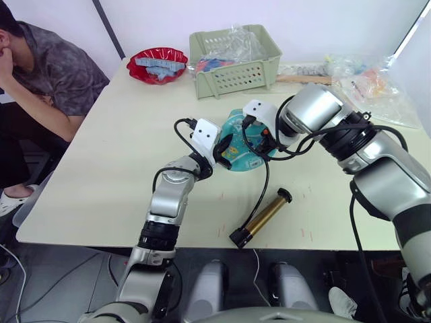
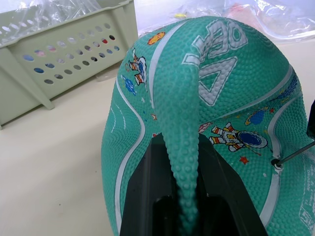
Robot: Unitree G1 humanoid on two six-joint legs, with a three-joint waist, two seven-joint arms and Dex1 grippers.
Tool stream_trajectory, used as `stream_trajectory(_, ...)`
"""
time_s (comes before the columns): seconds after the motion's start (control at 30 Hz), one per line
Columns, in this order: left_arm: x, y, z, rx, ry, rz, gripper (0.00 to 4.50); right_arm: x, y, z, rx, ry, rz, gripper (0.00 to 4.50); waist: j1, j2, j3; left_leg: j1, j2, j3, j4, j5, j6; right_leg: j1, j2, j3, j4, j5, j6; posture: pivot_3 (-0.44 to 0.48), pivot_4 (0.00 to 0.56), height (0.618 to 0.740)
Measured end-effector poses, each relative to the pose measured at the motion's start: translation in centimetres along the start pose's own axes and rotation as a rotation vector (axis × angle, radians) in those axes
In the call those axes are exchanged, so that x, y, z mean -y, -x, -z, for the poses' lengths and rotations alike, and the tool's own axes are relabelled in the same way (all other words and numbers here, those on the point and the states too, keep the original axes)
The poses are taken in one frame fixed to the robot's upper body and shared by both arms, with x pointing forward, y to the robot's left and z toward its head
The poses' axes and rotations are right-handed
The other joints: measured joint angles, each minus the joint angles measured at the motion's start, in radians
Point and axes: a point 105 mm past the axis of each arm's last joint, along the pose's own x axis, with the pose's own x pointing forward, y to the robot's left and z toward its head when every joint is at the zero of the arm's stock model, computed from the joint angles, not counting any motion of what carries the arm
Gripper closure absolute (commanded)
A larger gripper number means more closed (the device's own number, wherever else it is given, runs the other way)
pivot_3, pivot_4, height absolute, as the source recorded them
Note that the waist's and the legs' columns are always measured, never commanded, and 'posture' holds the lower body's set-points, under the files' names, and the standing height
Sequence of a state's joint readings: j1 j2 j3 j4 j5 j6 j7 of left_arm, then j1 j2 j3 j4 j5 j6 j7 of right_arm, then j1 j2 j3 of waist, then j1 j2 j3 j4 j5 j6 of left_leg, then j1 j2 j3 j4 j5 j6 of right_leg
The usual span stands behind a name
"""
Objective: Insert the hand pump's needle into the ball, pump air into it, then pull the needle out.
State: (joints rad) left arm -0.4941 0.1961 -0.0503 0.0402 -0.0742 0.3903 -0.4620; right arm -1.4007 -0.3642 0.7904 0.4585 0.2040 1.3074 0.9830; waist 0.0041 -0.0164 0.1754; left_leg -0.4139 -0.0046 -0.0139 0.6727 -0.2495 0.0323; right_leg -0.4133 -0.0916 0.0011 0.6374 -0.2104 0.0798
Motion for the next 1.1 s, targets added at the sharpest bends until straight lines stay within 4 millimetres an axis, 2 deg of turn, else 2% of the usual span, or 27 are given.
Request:
stream_trajectory(0.27, -0.6, 0.2, 0.1, -0.010, 0.029, -0.019, 4.49, -0.5, -0.4, -1.0, -0.013, 0.036, -0.003, 4.13, -0.015, 0.001, -0.001, 0.000, 0.000, -0.002, -0.001, 0.001, -0.001, 0.000, 0.000, -0.001, 0.000, 0.000, 0.000, 0.000, 0.150, 0.740)
stream_trajectory(1.1, -0.7, 0.8, 0.5, -0.011, 0.042, -0.034, 4.49, -0.4, -2.8, -2.0, -0.033, 0.062, 0.000, 4.13, -0.024, 0.003, -0.005, 0.003, 0.000, -0.003, -0.003, 0.001, -0.001, -0.001, 0.001, 0.003, 0.003, 0.000, -0.001, 0.000, 0.150, 0.740)
